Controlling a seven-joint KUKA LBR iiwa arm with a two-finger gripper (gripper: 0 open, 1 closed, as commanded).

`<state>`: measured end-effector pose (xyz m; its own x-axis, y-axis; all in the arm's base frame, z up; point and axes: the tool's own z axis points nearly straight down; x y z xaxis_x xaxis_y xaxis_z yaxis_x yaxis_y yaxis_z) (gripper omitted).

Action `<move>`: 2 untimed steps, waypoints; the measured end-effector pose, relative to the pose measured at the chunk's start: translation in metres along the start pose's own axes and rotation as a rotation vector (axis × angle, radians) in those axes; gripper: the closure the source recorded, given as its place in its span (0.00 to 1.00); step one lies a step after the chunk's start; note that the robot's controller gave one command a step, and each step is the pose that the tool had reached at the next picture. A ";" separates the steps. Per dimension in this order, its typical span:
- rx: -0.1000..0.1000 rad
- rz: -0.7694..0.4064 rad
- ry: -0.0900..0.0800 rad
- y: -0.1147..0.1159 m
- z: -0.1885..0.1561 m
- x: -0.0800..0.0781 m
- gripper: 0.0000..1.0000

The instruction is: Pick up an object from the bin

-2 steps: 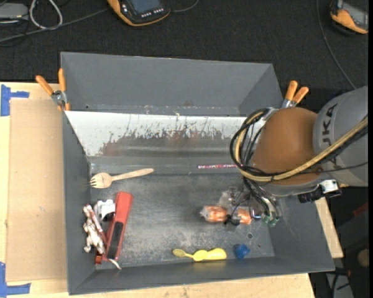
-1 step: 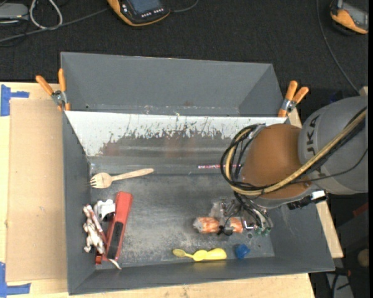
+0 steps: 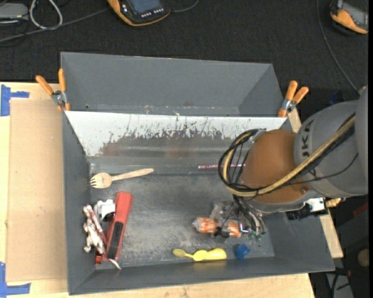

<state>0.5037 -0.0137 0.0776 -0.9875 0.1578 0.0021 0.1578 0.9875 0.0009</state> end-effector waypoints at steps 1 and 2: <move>0.000 -0.182 0.009 0.001 0.007 0.004 1.00; 0.000 -0.116 0.010 0.009 -0.059 0.005 1.00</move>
Offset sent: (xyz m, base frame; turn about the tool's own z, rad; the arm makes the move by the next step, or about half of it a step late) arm -0.0014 0.0220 0.1551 -0.0076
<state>0.5000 -0.0035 0.1368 -0.9990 0.0429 0.0121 0.0429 0.9991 0.0016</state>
